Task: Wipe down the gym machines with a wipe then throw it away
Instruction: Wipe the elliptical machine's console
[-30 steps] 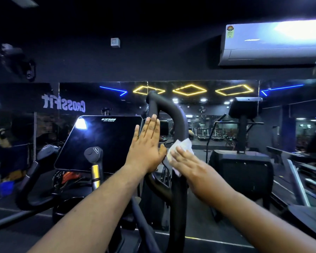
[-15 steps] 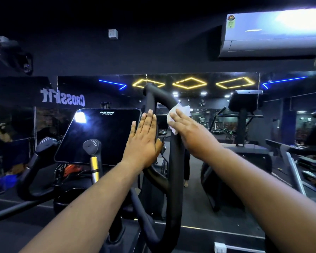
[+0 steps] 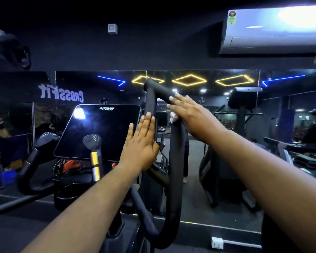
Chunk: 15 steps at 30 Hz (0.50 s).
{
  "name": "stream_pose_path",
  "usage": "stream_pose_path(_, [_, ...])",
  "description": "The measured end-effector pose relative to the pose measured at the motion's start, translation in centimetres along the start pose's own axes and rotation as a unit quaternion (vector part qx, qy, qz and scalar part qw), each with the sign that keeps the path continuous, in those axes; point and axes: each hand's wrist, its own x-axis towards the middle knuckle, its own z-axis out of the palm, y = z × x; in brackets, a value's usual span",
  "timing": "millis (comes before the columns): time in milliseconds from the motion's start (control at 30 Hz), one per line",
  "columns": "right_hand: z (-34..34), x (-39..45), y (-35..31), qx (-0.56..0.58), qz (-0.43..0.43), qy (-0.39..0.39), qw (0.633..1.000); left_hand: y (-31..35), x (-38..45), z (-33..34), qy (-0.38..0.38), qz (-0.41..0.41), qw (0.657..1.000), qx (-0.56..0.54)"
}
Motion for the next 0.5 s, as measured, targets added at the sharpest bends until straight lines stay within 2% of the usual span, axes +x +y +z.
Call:
stream_pose_path(100, [2.3,-1.1,-1.2,-0.001,-0.005,-0.028,1.000,0.0,-0.1,0.0,0.008,0.004,1.000,0.010])
stream_pose_path(300, [6.8,-11.8,-5.9,0.005,-0.088,-0.014,0.996,0.0,0.1,0.5,0.013,0.006,1.000,0.006])
stream_pose_path(433, [6.6,-15.1,-7.8,0.018,-0.159,-0.048,0.986,0.4,-0.4,0.4,0.007,0.000,1.000,0.023])
stream_pose_path(500, [5.3,-13.6,-7.0,0.052,-0.148,-0.026,0.987,0.7,-1.1,0.5,0.005,0.012,1.000,0.023])
